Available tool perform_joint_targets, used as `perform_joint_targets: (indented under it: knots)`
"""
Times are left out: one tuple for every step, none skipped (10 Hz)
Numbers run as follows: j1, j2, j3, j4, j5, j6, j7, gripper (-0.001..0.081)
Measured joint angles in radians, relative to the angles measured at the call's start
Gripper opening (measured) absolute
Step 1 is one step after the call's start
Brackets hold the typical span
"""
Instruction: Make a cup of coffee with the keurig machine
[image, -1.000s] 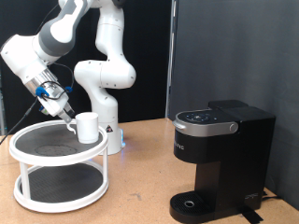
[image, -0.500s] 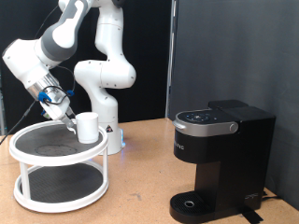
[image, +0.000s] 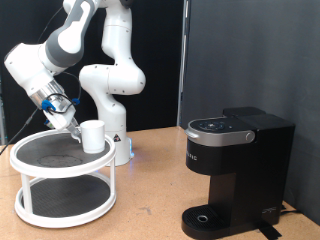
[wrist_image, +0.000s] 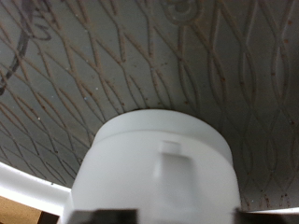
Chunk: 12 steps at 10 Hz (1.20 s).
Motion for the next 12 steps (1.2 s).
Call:
perform_joint_targets:
  knots:
    - [0.000, 0.000, 0.000, -0.001, 0.000, 0.001, 0.000, 0.0118]
    - [0.000, 0.000, 0.000, -0.001, 0.000, 0.001, 0.000, 0.0028]
    - [0.000, -0.001, 0.000, -0.001, -0.001, 0.001, 0.000, 0.0028]
    - [-0.001, -0.002, 0.000, 0.002, -0.004, -0.009, 0.001, 0.0009]
    - [-0.004, -0.008, -0.002, 0.011, -0.005, -0.043, 0.002, 0.0003]
    - [-0.007, -0.018, -0.005, 0.028, -0.005, -0.097, 0.004, 0.0003]
    - [-0.010, -0.033, -0.007, 0.049, -0.005, -0.154, 0.008, 0.0002]
    - [-0.013, -0.051, -0.007, 0.069, -0.005, -0.202, 0.015, 0.0002]
    - [-0.015, -0.070, -0.007, 0.083, -0.007, -0.236, 0.025, 0.0002]
    - [-0.016, -0.088, -0.007, 0.096, -0.015, -0.271, 0.030, 0.0002]
    - [-0.016, -0.106, -0.007, 0.112, -0.032, -0.312, 0.030, 0.0002]
    - [-0.016, -0.105, -0.007, 0.108, -0.028, -0.306, 0.030, 0.0002]
